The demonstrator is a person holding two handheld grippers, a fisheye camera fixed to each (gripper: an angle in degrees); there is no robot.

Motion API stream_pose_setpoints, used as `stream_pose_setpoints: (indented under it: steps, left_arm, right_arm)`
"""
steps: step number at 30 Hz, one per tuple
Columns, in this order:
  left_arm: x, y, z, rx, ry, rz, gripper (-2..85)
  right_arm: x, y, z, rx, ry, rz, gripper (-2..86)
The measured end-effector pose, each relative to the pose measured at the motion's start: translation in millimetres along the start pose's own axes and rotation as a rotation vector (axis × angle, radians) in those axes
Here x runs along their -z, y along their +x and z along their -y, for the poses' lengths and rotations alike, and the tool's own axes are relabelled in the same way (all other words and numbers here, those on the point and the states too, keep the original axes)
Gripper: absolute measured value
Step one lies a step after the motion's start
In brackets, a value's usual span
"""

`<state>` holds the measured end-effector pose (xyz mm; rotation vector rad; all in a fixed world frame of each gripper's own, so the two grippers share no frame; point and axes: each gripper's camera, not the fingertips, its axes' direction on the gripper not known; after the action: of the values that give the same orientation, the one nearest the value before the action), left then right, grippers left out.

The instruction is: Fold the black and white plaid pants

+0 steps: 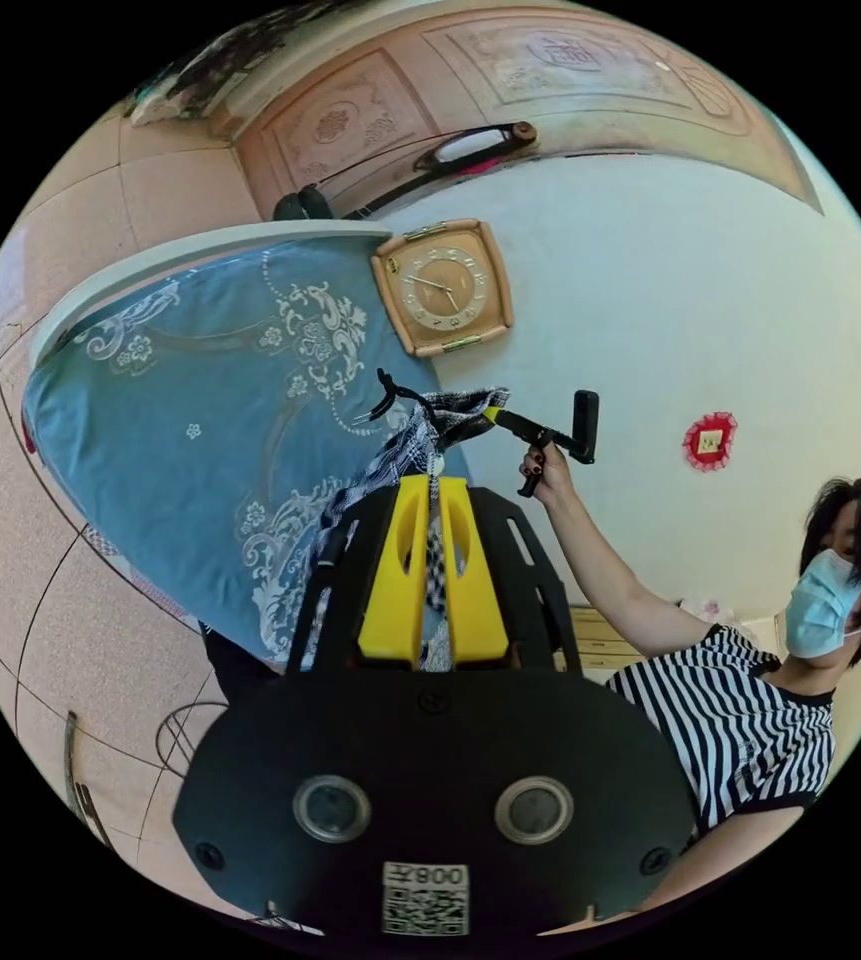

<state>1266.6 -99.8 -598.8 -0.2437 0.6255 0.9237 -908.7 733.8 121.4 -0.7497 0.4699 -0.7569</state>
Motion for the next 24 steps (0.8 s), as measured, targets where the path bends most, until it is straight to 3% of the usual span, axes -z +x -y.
stream_pose_setpoints:
  steps: [10,16,20,24]
  left_arm:
    - [99,-158,120,0.149,-0.013,0.129,1.7]
    - [143,-255,160,0.301,-0.007,0.292,0.7]
    - [178,-296,166,0.361,0.006,0.269,0.5]
    - [203,-324,164,0.381,-0.108,0.274,0.6]
  right_arm:
    - [-104,41,64,0.110,-0.220,-0.077,2.8]
    - [-150,84,57,0.027,-0.350,-0.187,3.5]
    - [-131,117,11,-0.059,-0.306,-0.207,2.9]
    - [-91,151,-78,-0.209,-0.168,-0.091,1.7]
